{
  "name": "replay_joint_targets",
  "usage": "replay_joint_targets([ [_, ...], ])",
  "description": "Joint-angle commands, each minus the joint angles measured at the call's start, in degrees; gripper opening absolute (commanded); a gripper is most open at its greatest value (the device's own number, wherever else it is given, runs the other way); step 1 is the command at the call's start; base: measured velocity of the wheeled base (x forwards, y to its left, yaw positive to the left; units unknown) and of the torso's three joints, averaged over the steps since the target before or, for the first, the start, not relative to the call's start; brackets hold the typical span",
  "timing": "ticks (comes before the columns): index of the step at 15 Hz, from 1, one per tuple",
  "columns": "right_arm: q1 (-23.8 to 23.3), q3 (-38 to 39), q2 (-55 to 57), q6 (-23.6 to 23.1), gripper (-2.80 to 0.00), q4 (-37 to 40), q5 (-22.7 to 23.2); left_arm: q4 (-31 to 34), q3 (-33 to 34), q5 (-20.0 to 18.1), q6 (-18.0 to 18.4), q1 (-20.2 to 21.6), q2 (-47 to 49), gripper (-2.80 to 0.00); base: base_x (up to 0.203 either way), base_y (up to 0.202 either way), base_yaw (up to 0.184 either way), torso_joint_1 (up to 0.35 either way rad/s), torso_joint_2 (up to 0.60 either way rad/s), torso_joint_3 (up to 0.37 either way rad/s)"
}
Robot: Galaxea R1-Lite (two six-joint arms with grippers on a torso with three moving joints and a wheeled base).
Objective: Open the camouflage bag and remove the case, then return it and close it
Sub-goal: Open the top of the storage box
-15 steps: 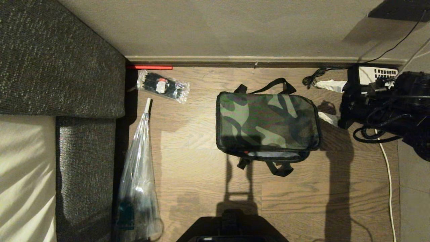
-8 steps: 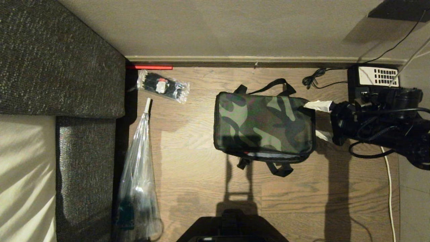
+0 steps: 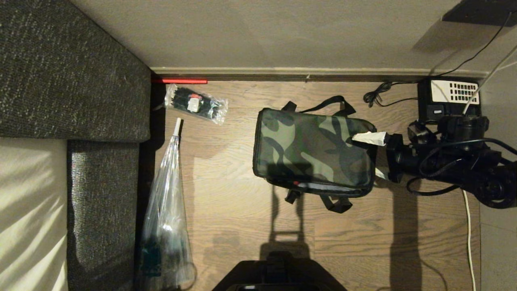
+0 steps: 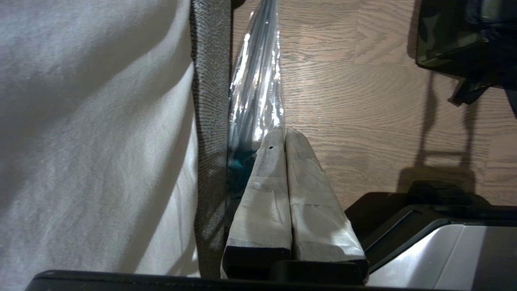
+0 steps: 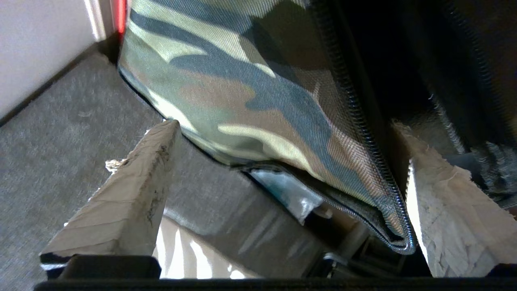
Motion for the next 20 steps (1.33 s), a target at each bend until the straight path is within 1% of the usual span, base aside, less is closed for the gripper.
replay_joint_targets([
  [1,0.97,-0.28,1.99,0.52,0.00,-0.18,1.14,-0.01,0.00,-0.01,0.00,0.02,-0.02,-2.80,0.000,0.000,0.000,0.000,0.00,0.000],
  [3,0.93,-0.42,1.95,0.87,0.00,-1.37,1.14,-0.01,0.00,-0.01,0.00,0.02,-0.02,-2.80,0.000,0.000,0.000,0.000,0.00,0.000],
  [4,0.93,-0.63,1.90,2.31,0.00,-1.54,1.08,-0.01,0.00,-0.01,0.00,0.02,-0.02,-2.80,0.000,0.000,0.000,0.000,0.00,0.000],
  [6,0.80,-1.97,1.30,6.52,0.00,-2.15,1.11,-0.01,0.00,-0.01,0.00,0.02,-0.02,-2.80,0.000,0.000,0.000,0.000,0.00,0.000],
  [8,0.76,-2.48,0.05,9.42,0.00,-3.48,1.14,-0.01,0.00,-0.01,0.00,0.02,-0.02,-2.80,0.000,0.000,0.000,0.000,0.00,0.000],
  [9,0.81,-2.85,-0.73,12.85,0.00,-4.28,1.20,-0.01,0.00,-0.01,0.08,0.02,-0.02,-2.80,0.000,0.000,0.000,0.000,0.00,0.000],
  [11,0.84,-3.70,-1.87,18.16,0.00,-6.83,1.19,-0.01,0.00,-0.01,0.09,0.02,-0.02,-2.80,0.000,0.000,0.000,0.000,0.00,0.000],
  [12,0.85,-3.94,-2.65,19.07,0.00,-8.40,1.10,-0.01,0.00,-0.01,0.01,0.02,-0.02,-2.80,0.000,0.000,0.000,0.000,0.00,0.000],
  [13,0.85,-4.29,-3.26,18.97,0.00,-9.22,1.06,-0.01,0.00,-0.01,0.00,0.02,-0.02,-2.80,0.000,0.000,0.000,0.000,0.00,0.000],
  [17,0.76,-9.37,-4.42,19.07,0.00,-9.61,0.21,-0.01,0.00,-0.01,0.09,0.02,-0.02,-2.80,0.000,0.000,0.000,0.000,0.00,0.000],
  [20,0.84,-12.59,-4.74,18.62,0.00,-9.59,-2.46,-0.01,0.00,-0.01,0.00,0.02,-0.02,-2.80,0.000,0.000,0.000,0.000,0.00,0.000],
])
